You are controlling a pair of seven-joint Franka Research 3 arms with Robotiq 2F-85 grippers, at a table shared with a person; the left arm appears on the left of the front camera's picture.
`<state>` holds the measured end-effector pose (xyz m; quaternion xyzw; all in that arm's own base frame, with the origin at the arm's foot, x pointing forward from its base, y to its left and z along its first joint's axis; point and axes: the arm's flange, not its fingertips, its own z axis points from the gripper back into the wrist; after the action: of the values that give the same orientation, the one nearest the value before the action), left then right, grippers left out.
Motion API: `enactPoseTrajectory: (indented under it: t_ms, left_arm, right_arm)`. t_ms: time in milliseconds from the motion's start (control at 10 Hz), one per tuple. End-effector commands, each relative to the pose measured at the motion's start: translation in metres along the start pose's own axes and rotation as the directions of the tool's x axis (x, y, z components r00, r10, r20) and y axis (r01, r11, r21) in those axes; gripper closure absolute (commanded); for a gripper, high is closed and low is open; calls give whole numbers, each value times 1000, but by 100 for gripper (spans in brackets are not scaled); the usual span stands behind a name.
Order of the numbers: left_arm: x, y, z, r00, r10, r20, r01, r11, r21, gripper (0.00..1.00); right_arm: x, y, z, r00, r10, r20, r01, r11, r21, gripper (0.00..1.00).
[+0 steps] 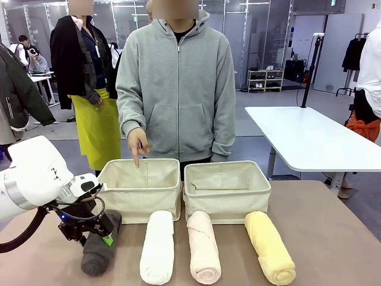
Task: Divide the towels into two baskets.
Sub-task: Pick up one hotel-folded towel and place it in the Fabric basket indicated by the person.
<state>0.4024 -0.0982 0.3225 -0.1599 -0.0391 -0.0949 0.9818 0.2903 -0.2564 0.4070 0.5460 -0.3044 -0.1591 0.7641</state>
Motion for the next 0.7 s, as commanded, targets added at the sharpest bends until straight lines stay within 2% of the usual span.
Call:
enactPoseTrajectory:
  t_ms: [0,400,500,600]
  left_arm:
    - [-24,3,-15,999,-2,35,2,1000,6,37]
    - [-28,-1,-10,999,-8,35,8,1000,1,75]
    - [-30,-3,-4,999,-22,32,22,1000,11,77]
    - [-34,-10,20,997,-74,22,73,997,22,77]
  right_arm:
    - [1,2,2,1000,1,15,-1,1000,11,0]
    - [1,2,2,1000,1,15,-1,1000,11,0]
    - [1,2,2,1000,1,15,-1,1000,11,0]
    - [1,2,2,1000,1,15,-1,1000,11,0]
